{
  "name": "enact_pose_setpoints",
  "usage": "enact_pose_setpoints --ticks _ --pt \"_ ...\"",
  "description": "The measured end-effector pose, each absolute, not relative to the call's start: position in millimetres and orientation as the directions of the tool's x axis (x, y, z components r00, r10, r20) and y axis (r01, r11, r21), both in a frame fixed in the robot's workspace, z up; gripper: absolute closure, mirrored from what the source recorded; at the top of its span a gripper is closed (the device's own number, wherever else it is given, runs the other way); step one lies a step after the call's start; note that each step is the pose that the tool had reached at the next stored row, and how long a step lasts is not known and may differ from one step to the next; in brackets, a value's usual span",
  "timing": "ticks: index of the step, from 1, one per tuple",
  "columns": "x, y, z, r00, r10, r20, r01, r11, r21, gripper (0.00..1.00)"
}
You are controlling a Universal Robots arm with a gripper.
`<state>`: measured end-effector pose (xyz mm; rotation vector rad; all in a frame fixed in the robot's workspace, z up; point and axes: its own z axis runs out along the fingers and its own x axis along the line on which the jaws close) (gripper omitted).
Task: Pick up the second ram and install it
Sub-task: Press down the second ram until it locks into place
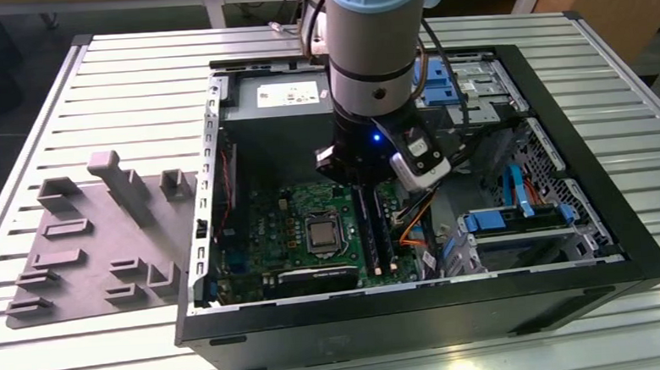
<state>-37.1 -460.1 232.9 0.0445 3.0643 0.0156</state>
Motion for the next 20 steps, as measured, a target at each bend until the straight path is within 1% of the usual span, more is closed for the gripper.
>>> enact_pose_setpoints --ticks 20 --pt "-37.1 -472.4 232.9 -0.997 0.029 -0.077 0.029 1.0 0.009 0.89"
